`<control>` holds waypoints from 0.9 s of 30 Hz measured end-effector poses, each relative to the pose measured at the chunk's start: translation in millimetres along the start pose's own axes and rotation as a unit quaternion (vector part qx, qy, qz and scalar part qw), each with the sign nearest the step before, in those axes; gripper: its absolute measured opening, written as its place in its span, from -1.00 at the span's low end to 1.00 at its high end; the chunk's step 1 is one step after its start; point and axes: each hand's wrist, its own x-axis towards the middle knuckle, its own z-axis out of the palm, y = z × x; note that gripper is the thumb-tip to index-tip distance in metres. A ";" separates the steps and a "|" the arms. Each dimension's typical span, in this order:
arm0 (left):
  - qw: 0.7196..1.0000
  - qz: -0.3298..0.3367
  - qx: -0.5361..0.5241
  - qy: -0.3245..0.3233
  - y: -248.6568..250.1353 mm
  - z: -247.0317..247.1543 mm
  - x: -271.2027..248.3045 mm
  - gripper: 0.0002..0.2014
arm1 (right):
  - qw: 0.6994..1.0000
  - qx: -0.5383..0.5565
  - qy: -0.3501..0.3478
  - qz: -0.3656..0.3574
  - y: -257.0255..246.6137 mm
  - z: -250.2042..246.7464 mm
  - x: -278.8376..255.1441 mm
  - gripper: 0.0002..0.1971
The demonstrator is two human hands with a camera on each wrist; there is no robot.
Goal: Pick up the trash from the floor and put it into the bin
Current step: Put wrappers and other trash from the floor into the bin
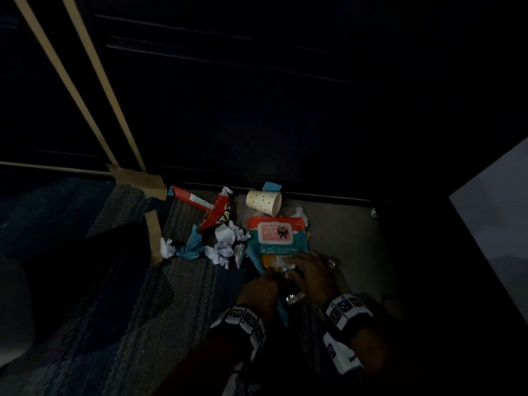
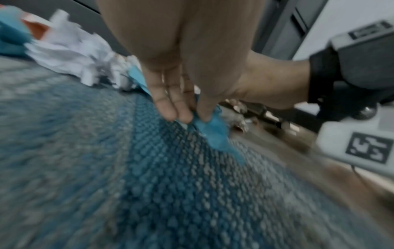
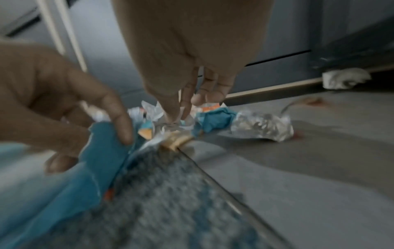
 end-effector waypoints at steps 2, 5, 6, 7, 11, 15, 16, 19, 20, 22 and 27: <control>0.999 0.005 -0.020 0.028 -3.9 2.4 -1.4 -0.57 | 1.000 0.013 0.011 0.009 -3.1 -4.5 0.2 -0.78; 0.994 -0.001 -0.060 0.086 -12.2 -1.2 -9.7 -0.62 | 0.997 0.060 0.017 0.053 -2.1 -8.1 1.2 -0.84; 0.990 0.004 -0.087 0.108 -14.8 -5.5 -14.2 -0.63 | 0.995 0.080 0.020 0.064 -2.7 -9.4 1.1 -0.84; 0.986 0.010 -0.109 0.128 -18.1 -11.6 -18.6 -0.63 | 0.993 0.095 0.027 0.068 -3.1 -9.4 2.2 -0.84; 0.962 -0.004 -0.154 0.226 -38.8 -38.8 -36.6 -0.54 | 0.991 0.113 0.053 0.050 -19.0 -17.7 10.1 -0.87; 0.927 0.006 -0.178 0.331 -63.4 -77.5 -64.0 -0.51 | 0.984 0.160 0.082 0.016 -59.2 -25.1 25.1 -0.87; 0.916 0.006 -0.183 0.358 -69.4 -88.8 -73.2 -0.49 | 0.979 0.185 0.086 0.016 -75.7 -26.6 30.0 -0.87; 0.878 -0.001 -0.183 0.443 -85.3 -121.4 -108.9 -0.42 | 0.966 0.235 0.100 -0.024 -135.0 -32.1 46.0 -0.88; 0.865 -0.006 -0.179 0.469 -90.7 -131.2 -123.3 -0.38 | 0.961 0.249 0.107 -0.046 -155.6 -33.6 51.4 -0.89; 0.840 -0.023 -0.169 0.515 -101.5 -150.4 -154.9 -0.32 | 0.951 0.271 0.114 -0.094 -200.1 -34.4 62.2 -0.89; 0.765 -0.109 -0.104 0.627 -123.4 -193.0 -235.4 -0.34 | 0.913 0.330 0.101 -0.217 -317.9 -27.7 76.5 -0.88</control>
